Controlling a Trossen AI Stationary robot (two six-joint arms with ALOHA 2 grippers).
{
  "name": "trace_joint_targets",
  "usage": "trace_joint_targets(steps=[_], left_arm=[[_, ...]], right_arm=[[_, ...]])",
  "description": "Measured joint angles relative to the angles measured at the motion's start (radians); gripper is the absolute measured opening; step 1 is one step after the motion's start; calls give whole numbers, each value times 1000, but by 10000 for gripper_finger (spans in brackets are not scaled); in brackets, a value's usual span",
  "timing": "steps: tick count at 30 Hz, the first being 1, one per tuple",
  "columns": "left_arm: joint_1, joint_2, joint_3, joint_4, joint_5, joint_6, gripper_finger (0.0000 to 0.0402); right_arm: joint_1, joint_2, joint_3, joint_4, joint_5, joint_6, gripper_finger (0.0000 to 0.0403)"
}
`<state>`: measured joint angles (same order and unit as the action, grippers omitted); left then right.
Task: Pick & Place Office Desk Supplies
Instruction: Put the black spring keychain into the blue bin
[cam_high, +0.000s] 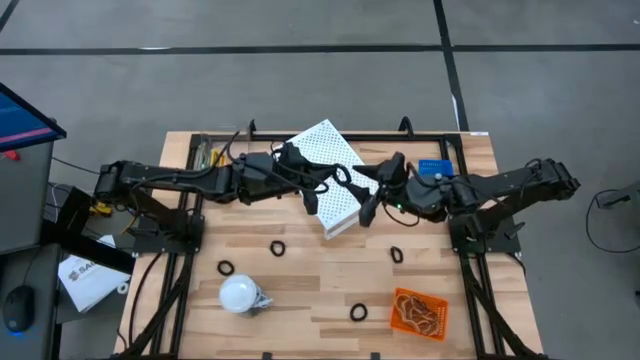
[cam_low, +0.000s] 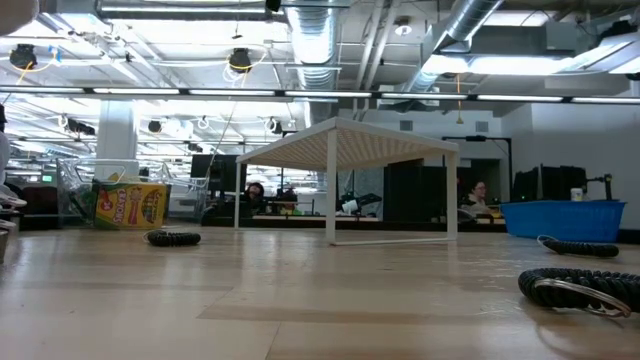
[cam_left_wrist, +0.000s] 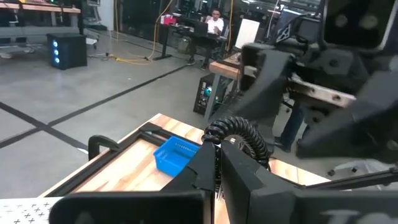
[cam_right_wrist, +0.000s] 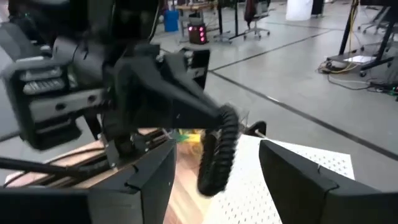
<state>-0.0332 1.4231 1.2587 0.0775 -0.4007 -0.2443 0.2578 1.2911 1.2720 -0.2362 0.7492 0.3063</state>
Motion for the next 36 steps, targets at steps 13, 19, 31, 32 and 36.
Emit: trace_joint_targets(steps=[13, 19, 31, 32, 36], left_arm=[[-8, 1, 0, 35, 0, 0, 2], [-8, 1, 0, 35, 1, 0, 2], [-7, -24, 2, -164, 60, -32, 33], [-9, -32, 1, -216, 61, -47, 42], [-24, -53, 1, -352, 87, -52, 81]], right_arm=[[-33, 6, 0, -3, -54, 7, 172], [-33, 6, 0, -7, -99, 23, 55], [-23, -16, 0, -29, -67, 79, 6], [-22, -24, 0, -25, -57, 79, 5], [-23, -71, 0, -106, 11, 83, 5]])
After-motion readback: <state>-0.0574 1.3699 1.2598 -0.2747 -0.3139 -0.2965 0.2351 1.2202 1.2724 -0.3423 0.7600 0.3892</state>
